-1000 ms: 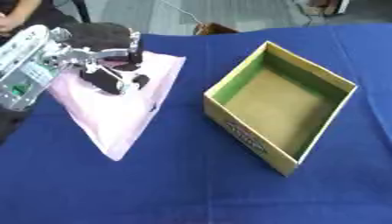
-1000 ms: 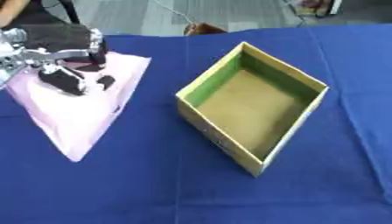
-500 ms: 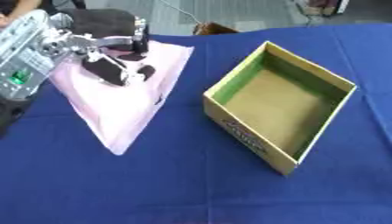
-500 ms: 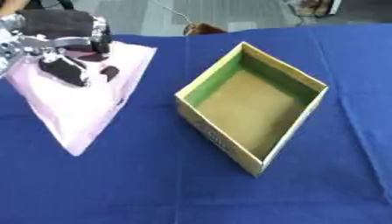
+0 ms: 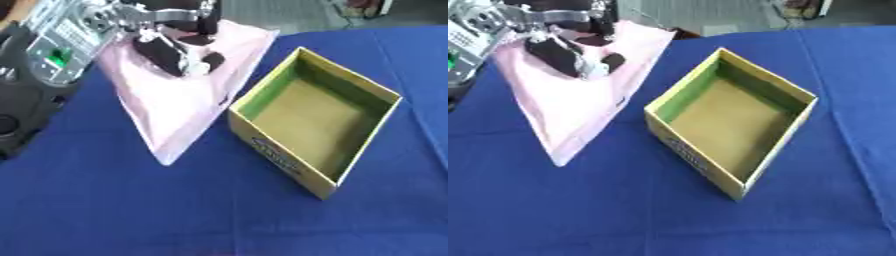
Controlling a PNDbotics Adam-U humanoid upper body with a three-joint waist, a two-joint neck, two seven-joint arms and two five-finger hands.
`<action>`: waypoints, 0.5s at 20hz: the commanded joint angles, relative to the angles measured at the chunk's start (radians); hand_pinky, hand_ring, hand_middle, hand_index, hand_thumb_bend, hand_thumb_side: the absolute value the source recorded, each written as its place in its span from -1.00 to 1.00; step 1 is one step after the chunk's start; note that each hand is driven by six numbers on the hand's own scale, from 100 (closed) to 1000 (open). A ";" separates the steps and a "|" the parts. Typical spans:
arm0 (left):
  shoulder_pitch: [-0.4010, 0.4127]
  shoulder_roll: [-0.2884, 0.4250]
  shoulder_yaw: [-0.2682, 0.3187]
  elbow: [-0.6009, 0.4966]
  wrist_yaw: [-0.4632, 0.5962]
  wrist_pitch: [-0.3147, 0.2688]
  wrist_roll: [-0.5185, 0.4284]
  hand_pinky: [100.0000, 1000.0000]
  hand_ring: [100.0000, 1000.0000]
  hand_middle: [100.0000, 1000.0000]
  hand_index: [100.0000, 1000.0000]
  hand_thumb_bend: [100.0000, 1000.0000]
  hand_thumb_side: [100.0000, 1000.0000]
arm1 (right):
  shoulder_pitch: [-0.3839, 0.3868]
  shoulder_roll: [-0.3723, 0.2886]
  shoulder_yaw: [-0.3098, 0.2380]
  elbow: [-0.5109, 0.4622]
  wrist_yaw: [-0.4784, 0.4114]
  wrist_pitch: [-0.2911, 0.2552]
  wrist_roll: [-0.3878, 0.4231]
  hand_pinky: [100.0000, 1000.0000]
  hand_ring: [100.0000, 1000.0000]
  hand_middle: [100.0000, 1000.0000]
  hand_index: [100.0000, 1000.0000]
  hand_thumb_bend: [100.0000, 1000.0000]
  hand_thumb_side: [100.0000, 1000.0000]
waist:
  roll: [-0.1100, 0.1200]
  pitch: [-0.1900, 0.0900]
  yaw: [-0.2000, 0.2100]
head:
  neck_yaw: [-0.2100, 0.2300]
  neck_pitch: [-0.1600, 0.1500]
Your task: Pick up objects on the table and place them in the box.
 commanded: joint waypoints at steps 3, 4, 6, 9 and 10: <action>-0.077 -0.050 -0.021 0.013 0.033 -0.016 -0.033 -1.00 -1.00 -1.00 -1.00 -1.00 -0.66 | -0.018 -0.026 0.002 -0.007 -0.007 -0.002 0.010 -0.13 0.13 0.56 0.83 0.12 0.48 | -0.008 -0.016 -0.012 | 0.017 -0.001; -0.086 -0.060 -0.023 0.017 0.038 -0.015 -0.036 -1.00 -1.00 -1.00 -1.00 -1.00 -0.66 | -0.019 -0.025 0.003 -0.007 -0.008 -0.002 0.011 -0.13 0.13 0.56 0.83 0.12 0.48 | -0.009 -0.016 -0.014 | 0.018 -0.001; -0.100 -0.078 -0.027 0.025 0.044 -0.015 -0.040 -1.00 -1.00 -1.00 -1.00 -1.00 -0.65 | -0.021 -0.024 0.006 -0.007 -0.010 -0.002 0.014 -0.13 0.13 0.56 0.83 0.12 0.48 | -0.010 -0.015 -0.018 | 0.020 -0.001; -0.118 -0.111 -0.032 0.050 0.045 -0.016 -0.040 -1.00 -1.00 -1.00 -0.99 -1.00 -0.65 | -0.028 -0.022 0.010 -0.007 -0.013 -0.002 0.019 -0.13 0.13 0.56 0.83 0.13 0.47 | -0.013 -0.011 -0.025 | 0.026 -0.001; -0.125 -0.126 -0.034 0.065 0.044 -0.016 -0.038 -1.00 -1.00 -1.00 -0.99 -1.00 -0.65 | -0.031 -0.021 0.012 -0.007 -0.014 -0.003 0.021 -0.13 0.13 0.56 0.83 0.12 0.48 | -0.015 -0.009 -0.029 | 0.031 -0.001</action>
